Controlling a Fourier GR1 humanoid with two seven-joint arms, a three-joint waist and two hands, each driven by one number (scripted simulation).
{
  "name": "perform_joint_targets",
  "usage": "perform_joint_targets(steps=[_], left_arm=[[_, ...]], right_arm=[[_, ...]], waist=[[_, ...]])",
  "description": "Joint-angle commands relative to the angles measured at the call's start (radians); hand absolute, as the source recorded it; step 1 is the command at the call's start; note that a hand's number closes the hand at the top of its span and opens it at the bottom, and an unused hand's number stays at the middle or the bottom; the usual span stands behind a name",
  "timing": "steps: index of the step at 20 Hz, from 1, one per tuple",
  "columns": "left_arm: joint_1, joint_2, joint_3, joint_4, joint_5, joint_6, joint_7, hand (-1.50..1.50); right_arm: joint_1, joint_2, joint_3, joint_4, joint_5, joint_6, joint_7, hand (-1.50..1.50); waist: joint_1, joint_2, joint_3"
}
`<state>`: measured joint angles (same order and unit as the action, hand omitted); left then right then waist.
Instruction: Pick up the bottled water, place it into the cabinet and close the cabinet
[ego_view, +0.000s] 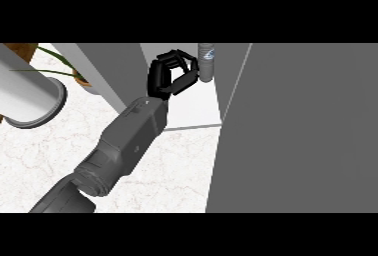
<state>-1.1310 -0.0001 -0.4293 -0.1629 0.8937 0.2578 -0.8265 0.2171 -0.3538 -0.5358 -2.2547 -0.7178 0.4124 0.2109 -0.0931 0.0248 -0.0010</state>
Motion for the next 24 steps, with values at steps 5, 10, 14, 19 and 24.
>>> perform_joint_targets(steps=[5,10,14,19,24], left_arm=[[0.194,0.0,-0.055,-0.169,0.01,-0.084,-0.017,1.5],[0.339,0.0,-0.124,-0.341,0.035,-0.076,-0.029,1.5],[0.397,0.0,-0.124,-0.359,0.009,-0.171,0.0,1.5],[0.519,0.035,-0.139,-0.522,-0.027,-0.181,0.025,1.5],[0.68,0.172,-0.205,-0.722,-0.056,-0.231,0.098,-1.5]], right_arm=[[0.078,-0.009,-0.065,-0.075,-0.054,0.04,0.047,-1.5],[0.092,0.0,-0.024,-0.168,-0.086,0.005,0.122,1.5],[0.109,0.004,0.0,-0.204,-0.09,0.036,0.142,1.5],[0.053,-0.06,0.012,-0.2,-0.148,0.01,0.187,1.5],[0.056,0.002,0.099,-0.28,-0.057,-0.068,0.197,1.5]], waist=[[0.05,-0.023,0.001],[0.067,-0.029,0.0],[0.075,-0.029,0.0],[0.094,-0.031,0.0],[0.108,-0.035,0.0]])
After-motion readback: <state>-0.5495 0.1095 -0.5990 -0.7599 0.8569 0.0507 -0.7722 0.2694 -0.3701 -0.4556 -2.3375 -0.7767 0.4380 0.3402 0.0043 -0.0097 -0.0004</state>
